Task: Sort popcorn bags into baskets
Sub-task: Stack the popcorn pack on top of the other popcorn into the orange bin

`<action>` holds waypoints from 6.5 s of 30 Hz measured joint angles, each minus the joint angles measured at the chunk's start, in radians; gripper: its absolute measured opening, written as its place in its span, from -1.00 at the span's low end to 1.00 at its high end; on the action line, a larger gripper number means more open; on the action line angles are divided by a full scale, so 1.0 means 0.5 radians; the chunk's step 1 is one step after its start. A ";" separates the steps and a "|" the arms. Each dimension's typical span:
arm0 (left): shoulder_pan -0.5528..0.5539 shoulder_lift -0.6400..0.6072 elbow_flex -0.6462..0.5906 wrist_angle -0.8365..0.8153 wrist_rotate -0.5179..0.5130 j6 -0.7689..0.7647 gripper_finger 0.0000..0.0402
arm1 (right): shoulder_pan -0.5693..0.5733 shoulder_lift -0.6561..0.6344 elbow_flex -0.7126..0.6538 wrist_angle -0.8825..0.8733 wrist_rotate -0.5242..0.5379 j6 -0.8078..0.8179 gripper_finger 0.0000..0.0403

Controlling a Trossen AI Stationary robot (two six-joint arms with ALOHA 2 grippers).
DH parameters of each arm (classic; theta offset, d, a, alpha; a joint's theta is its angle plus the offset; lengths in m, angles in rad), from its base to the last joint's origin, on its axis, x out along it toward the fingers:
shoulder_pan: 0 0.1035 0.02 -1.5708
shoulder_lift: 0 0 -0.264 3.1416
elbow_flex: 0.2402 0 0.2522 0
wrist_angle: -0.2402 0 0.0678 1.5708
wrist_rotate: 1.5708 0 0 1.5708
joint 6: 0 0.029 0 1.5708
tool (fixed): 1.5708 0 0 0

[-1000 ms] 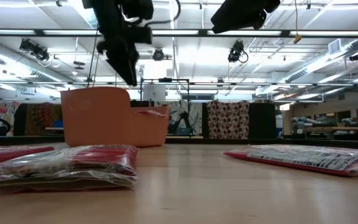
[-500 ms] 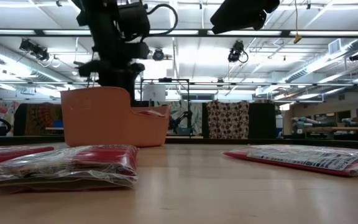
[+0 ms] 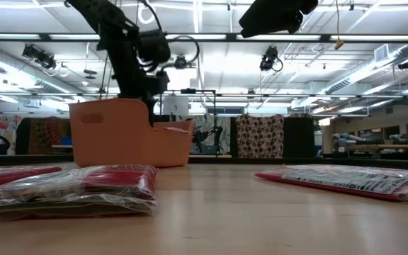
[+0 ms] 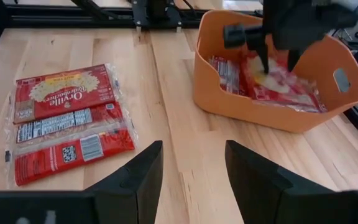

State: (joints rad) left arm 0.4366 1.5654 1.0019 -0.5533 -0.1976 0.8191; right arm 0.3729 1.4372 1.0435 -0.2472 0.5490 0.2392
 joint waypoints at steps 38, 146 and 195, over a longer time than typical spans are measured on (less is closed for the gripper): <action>-0.421 0.217 0.557 -0.712 1.095 -1.090 -0.32 | 0.000 0.000 -0.099 0.014 -0.037 -0.012 -0.11; -2.532 0.601 1.011 -1.150 -0.256 -3.762 -0.98 | 0.122 0.001 -0.172 -0.030 -0.262 -0.050 -0.11; -0.482 -0.004 0.572 -1.001 -0.410 -0.641 -0.93 | 0.206 0.001 -0.172 0.016 -0.247 -0.111 -0.11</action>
State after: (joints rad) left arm 0.1958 1.5635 1.2878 -1.0537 -0.4028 0.4985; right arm 0.4759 1.4376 0.9573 -0.2391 0.4255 0.1837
